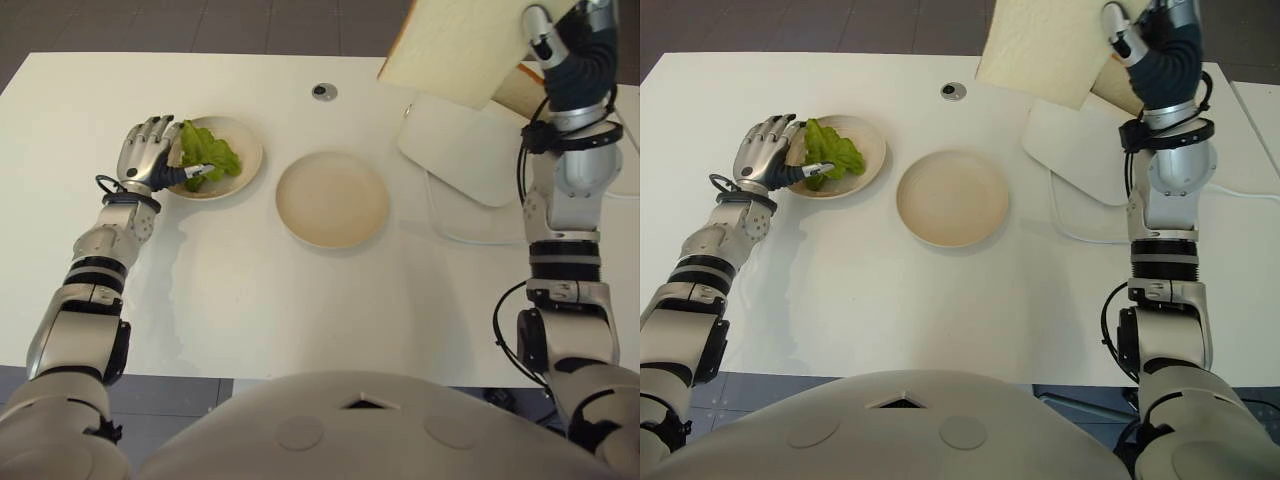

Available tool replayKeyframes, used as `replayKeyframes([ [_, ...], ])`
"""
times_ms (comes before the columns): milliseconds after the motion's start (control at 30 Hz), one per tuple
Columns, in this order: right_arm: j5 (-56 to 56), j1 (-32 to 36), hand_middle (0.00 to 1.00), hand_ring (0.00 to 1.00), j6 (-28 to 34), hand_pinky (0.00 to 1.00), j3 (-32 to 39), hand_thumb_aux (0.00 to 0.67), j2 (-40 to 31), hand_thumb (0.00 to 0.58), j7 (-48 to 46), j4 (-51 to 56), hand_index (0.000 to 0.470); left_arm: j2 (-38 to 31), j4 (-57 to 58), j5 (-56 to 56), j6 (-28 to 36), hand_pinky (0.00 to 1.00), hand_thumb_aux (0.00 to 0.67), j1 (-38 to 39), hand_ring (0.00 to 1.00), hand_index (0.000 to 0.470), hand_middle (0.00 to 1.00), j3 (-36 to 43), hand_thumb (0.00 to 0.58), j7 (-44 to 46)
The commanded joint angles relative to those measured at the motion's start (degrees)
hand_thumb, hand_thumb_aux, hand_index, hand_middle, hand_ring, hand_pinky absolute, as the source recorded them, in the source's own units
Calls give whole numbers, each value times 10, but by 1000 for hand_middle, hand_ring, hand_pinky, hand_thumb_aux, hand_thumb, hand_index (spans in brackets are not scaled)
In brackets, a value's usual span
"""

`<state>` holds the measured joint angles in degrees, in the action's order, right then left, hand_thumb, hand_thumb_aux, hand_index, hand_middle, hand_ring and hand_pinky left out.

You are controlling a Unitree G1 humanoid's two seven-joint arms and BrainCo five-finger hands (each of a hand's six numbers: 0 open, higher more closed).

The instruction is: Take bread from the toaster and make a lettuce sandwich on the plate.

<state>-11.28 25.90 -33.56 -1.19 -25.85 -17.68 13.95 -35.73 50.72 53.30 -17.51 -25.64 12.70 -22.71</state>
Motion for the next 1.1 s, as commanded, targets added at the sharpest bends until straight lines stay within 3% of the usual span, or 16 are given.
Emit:
replayKeyframes([
  [33,99,-10,1000,1000,36,1000,66,670,19,580,-15,69,470,-4,19,-3,-3,0,0,-13,0,0,0,38,0,13],
  [133,186,-18,1000,1000,45,1000,126,670,27,580,-28,142,470,-4,22,-7,-9,0,0,-14,0,0,0,60,0,12],
  [167,211,-20,1000,1000,45,1000,145,670,28,580,-32,159,470,-6,20,-9,-10,0,116,-14,0,81,0,66,183,11],
  [200,228,-22,1000,1000,46,1000,159,670,30,580,-37,170,470,-7,18,-10,-11,0,179,-13,0,125,0,71,268,11],
  [233,243,-25,1000,1000,47,1000,172,670,30,580,-43,177,470,-8,14,-12,-13,0,376,-12,0,264,0,74,468,5],
  [267,252,-28,1000,1000,46,1000,180,670,28,580,-47,182,470,-9,11,-13,-14,0,431,-11,0,302,0,77,506,0],
  [300,257,-29,1000,1000,45,1000,184,670,27,580,-50,186,470,-11,4,-15,-17,0,578,-11,0,405,0,78,569,-8],
  [333,259,-30,1000,1000,44,1000,183,670,24,580,-51,187,470,-13,-5,-18,-22,0,589,-12,0,413,0,78,571,-20],
  [367,260,-29,1000,1000,43,1000,181,670,20,580,-51,187,470,-15,-15,-24,-27,0,670,-13,0,470,0,76,580,-32],
  [433,259,-30,1000,1000,46,1000,172,670,9,580,-55,175,470,-22,-50,-36,-41,0,670,-10,0,470,0,65,580,-59],
  [500,265,-33,1000,1000,51,1000,168,397,-1,484,-55,160,278,-25,-79,-46,-53,0,670,-7,0,470,0,57,580,-79],
  [533,268,-34,831,831,51,831,167,0,-4,0,-52,155,0,-26,-90,-50,-58,0,670,-5,0,470,0,54,580,-86],
  [567,272,-36,337,337,50,337,165,0,-9,0,-50,150,0,-27,-100,-54,-65,0,670,-3,0,470,0,52,580,-92],
  [600,274,-37,0,0,48,0,161,0,-13,0,-46,143,0,-27,-112,-61,-75,0,670,1,0,470,0,48,580,-96],
  [900,236,-36,0,0,47,0,81,0,-36,0,-16,75,0,27,-195,-183,-228,0,670,31,0,470,0,49,580,-25],
  [1100,188,-17,0,0,46,0,10,0,-27,0,29,25,0,110,-184,-165,-252,0,670,27,0,470,0,102,580,22],
])
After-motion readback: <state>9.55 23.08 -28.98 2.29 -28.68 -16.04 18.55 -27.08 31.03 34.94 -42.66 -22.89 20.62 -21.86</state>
